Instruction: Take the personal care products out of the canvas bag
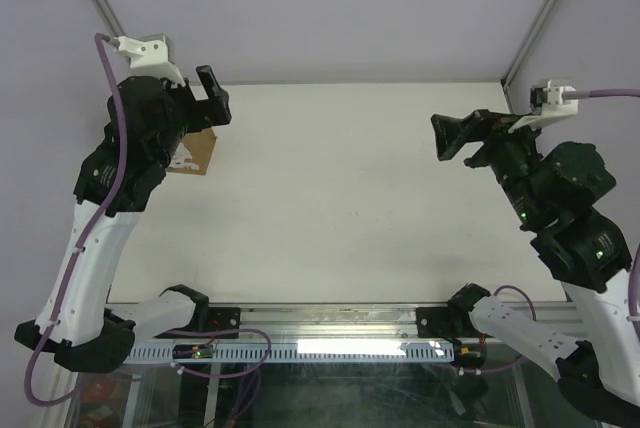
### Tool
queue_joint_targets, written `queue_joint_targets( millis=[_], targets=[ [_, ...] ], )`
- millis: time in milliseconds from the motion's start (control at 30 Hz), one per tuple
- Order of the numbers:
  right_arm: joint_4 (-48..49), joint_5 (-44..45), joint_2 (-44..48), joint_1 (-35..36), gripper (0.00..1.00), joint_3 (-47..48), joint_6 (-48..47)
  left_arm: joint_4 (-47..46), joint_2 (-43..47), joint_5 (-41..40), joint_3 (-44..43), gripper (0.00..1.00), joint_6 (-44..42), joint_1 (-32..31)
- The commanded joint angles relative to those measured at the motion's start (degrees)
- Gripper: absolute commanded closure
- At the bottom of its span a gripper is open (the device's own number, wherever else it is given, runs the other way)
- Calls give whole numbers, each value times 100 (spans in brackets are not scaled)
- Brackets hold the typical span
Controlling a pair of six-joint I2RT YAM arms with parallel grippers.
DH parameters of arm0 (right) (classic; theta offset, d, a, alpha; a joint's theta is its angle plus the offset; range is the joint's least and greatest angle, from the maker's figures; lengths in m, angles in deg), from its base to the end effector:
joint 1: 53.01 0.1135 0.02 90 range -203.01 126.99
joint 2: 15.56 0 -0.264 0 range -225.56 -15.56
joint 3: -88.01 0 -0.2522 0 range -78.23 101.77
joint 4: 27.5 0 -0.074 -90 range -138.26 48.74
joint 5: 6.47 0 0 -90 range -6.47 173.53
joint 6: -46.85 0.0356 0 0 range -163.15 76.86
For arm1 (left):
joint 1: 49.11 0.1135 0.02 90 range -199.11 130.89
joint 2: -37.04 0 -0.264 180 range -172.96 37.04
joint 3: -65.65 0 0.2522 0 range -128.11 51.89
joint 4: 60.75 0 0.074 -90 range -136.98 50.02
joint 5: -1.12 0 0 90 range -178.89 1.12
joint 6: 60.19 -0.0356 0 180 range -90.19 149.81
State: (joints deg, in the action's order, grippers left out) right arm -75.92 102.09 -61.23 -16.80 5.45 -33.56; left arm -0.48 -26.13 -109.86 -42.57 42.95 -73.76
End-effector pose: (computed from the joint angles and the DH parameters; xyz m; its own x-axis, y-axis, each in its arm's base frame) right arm 0.0867 0.0494 0.5068 -0.0041 0.1927 -0.9812 -0.3073 0.9335 0.1847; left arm 0.1712 -0.0645 0.4994 -0.2495 -0.1190 -0.9610 0.0192 0.9916 -0.1278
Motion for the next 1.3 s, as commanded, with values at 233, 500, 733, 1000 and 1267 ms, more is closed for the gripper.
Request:
queue_joint_targets(
  millis=[233, 500, 733, 1000, 1267],
  targets=[
    [7, -985, -600, -1218, 1, -870, 197, -1127, -507, -94, 1197, 1, 619, 1329],
    [-19, -1576, -1252, -1818, 0, -1262, 322, -1853, -1296, 124, 1523, 1, 1303, 2270],
    [34, -1874, -1840, -2045, 0, -1238, 365, -2481, -2476, 404, 931, 1, 1758, 2818],
    [140, -1902, -2403, -2127, 0, -1005, 308, -2871, -4028, 605, -423, 1, 2108, 3220],
    [357, -1753, -2905, -2171, 0, -708, 292, -3093, -5183, 829, -1674, 2, 2407, 3437]
  ],
)
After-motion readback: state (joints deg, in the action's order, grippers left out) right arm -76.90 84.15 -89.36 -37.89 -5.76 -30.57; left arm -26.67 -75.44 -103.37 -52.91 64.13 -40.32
